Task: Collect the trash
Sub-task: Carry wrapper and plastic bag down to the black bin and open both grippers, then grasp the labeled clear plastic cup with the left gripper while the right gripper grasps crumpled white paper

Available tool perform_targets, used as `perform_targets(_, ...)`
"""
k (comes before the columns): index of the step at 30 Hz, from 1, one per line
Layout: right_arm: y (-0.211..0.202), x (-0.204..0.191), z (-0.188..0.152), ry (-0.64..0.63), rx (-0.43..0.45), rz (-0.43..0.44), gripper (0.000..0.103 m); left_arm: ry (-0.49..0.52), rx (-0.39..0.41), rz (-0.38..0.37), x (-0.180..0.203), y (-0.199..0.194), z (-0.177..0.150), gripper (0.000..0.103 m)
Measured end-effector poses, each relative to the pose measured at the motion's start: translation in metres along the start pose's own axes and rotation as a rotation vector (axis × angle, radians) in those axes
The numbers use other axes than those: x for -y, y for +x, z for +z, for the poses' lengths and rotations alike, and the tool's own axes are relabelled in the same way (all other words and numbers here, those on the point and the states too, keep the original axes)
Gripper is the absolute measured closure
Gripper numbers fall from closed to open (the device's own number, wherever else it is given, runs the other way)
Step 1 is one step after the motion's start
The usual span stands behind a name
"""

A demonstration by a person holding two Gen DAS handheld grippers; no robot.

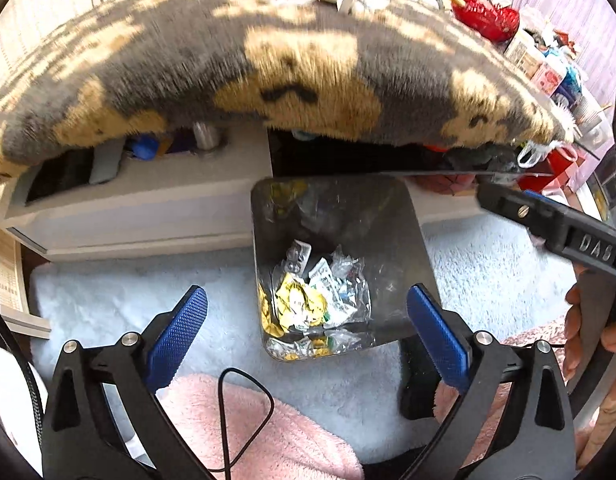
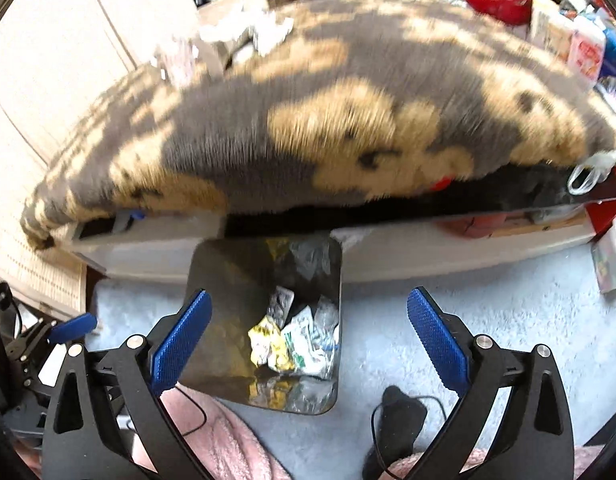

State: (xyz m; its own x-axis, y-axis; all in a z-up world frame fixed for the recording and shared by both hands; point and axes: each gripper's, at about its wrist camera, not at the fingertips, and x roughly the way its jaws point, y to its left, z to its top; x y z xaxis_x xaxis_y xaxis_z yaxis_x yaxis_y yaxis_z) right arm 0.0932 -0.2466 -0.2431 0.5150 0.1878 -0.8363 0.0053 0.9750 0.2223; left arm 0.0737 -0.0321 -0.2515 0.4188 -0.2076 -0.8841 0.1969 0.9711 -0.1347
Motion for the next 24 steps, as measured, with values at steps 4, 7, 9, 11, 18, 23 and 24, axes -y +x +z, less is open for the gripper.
perform_targets(4,-0.025,0.004,0.020,0.013,0.066,-0.005,0.004,-0.002,0.052,0.004,-0.003,-0.022,0.012,0.008)
perform_targets(7,-0.039,0.007,0.037,0.023,0.109,-0.005,0.004,-0.005,0.086,0.002,-0.005,-0.035,0.026,0.008)
perform_targets(9,-0.044,0.008,0.050,0.028,0.129,0.001,0.004,0.001,0.112,0.013,-0.006,-0.043,0.037,0.008)
perform_targets(11,-0.047,0.008,0.066,0.032,0.151,0.004,0.004,0.006,0.134,0.027,-0.008,-0.049,0.051,0.008)
perform_targets(18,-0.041,0.005,0.114,0.057,0.202,0.011,0.004,-0.007,0.189,0.041,-0.022,-0.053,0.105,0.008)
perform_targets(23,-0.022,0.003,0.145,0.067,0.207,0.029,0.004,-0.004,0.218,0.052,-0.028,-0.046,0.141,0.008)
perform_targets(24,-0.018,0.001,0.150,0.063,0.205,0.030,0.004,-0.003,0.224,0.056,-0.029,-0.043,0.151,0.008)
